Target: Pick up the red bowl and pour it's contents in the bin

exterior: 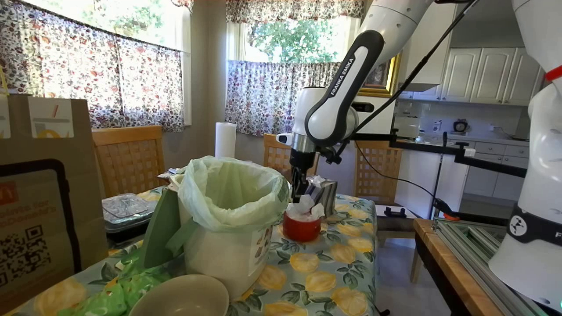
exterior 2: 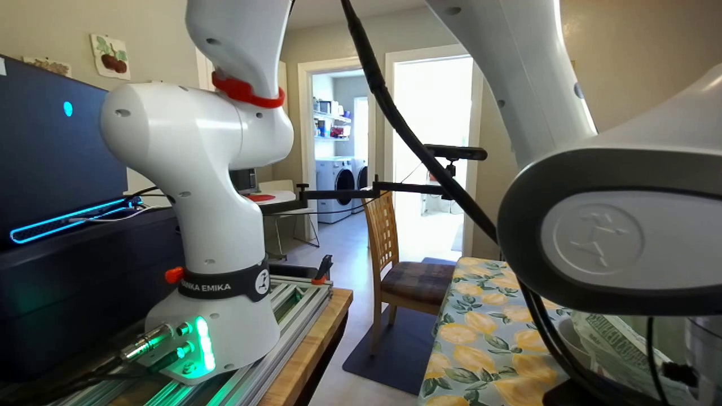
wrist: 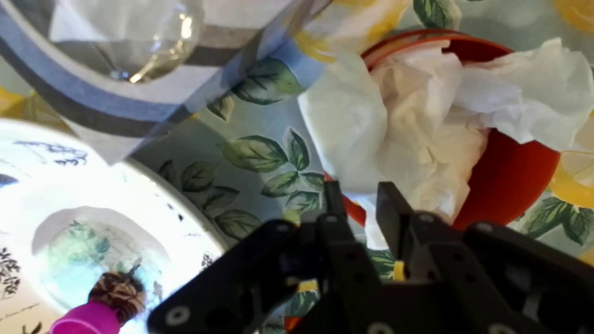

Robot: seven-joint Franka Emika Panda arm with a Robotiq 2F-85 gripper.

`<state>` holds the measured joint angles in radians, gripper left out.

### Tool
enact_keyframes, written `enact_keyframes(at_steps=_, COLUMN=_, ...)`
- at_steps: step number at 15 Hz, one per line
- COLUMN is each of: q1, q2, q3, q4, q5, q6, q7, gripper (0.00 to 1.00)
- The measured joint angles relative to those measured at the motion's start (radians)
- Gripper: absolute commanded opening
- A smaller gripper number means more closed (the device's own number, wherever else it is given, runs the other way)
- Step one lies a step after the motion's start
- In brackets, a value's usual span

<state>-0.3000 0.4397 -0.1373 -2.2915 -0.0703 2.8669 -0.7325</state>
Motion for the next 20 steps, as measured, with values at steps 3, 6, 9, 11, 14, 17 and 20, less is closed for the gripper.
enact_keyframes(at_steps=3, q1=-0.004, q2=0.004, q3=0.001, q4=0.003, q5=0.000, q6=0.000, q7=0.000, gripper=0.00)
enact_keyframes(at_steps=6, q1=-0.010, q2=0.004, q3=0.005, q4=0.003, q5=0.000, q6=-0.001, q7=0.000, gripper=0.00)
enact_keyframes(at_steps=9, q1=-0.010, q2=-0.003, q3=0.003, q4=0.001, q5=-0.002, q6=-0.003, q7=0.021, gripper=0.00)
enact_keyframes(at_steps=11, q1=-0.007, q2=-0.034, q3=0.000, q4=-0.013, q5=-0.017, q6=-0.002, q7=0.052, gripper=0.00)
enact_keyframes(at_steps=14, q1=0.003, q2=-0.128, q3=-0.011, q4=-0.063, q5=-0.052, q6=0.002, q7=0.103, gripper=0.00)
enact_keyframes(at_steps=17, q1=0.016, q2=-0.233, q3=-0.032, q4=-0.120, q5=-0.090, q6=0.002, q7=0.156, gripper=0.00)
enact_keyframes(at_steps=20, q1=0.018, q2=-0.337, q3=-0.050, q4=-0.174, q5=-0.119, q6=0.002, q7=0.210, gripper=0.00)
